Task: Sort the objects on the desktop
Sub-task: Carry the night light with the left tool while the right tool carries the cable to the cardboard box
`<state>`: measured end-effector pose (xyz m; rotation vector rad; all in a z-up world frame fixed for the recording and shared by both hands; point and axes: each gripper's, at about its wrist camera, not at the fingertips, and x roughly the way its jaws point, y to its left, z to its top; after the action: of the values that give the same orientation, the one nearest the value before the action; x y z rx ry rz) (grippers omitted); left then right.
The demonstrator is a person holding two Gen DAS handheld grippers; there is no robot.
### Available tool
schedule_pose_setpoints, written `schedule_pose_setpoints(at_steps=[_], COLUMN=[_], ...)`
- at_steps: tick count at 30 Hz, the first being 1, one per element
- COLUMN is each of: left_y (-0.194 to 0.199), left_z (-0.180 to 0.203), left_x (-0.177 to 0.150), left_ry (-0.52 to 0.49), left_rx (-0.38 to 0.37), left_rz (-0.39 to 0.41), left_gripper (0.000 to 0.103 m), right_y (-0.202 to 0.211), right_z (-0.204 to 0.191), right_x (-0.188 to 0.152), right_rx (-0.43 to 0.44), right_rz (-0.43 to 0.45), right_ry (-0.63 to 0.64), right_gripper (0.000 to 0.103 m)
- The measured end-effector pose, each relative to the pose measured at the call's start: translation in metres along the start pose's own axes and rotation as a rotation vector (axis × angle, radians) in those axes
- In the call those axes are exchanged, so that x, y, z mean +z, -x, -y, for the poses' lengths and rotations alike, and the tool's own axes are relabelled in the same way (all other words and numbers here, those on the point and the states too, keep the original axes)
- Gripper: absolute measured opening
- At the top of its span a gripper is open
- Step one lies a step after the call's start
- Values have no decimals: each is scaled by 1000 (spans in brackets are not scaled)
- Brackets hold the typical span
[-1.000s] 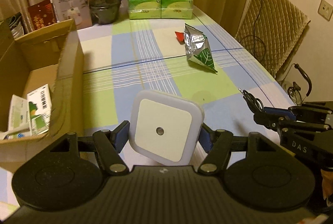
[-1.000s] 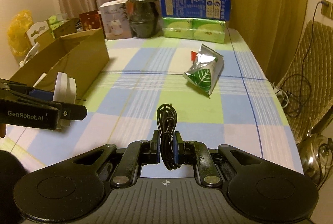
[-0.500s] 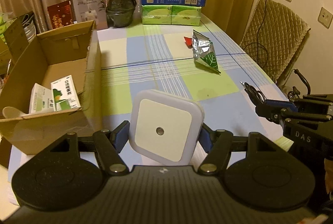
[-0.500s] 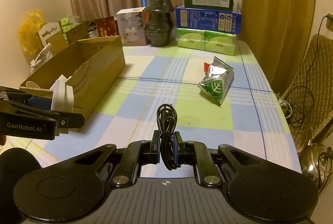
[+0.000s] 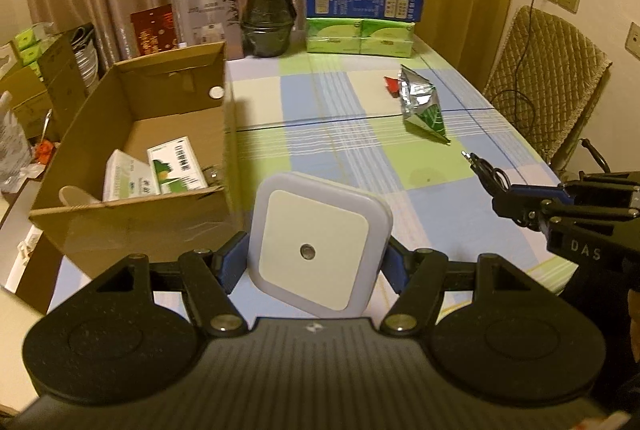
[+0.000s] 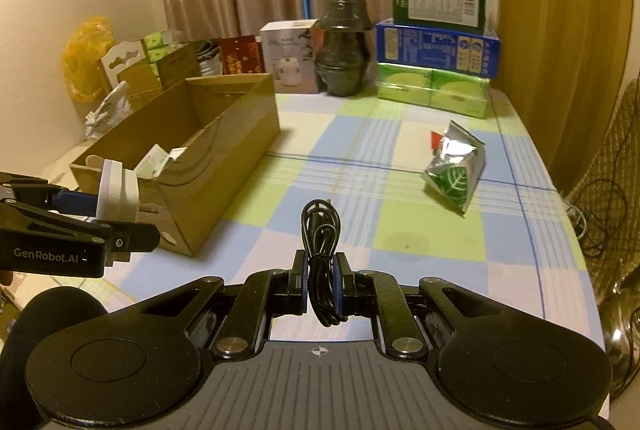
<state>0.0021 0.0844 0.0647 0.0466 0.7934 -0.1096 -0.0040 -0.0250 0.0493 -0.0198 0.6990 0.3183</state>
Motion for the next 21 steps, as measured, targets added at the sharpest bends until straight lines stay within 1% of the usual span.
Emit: schedule_pose_setpoints(at_steps=[8, 21], left_y=[13, 35], left_z=[-26, -76], left_x=[-11, -24], left_ry=[37, 114], left_rx=[46, 114], left_rz=[2, 16], left_gripper=[64, 64], right_y=[-10, -27], right_z=[-25, -83], right_x=[6, 17], right_rx=[52, 137], right_rz=[-3, -3], right_ry=[40, 145], right_gripper=[9, 9])
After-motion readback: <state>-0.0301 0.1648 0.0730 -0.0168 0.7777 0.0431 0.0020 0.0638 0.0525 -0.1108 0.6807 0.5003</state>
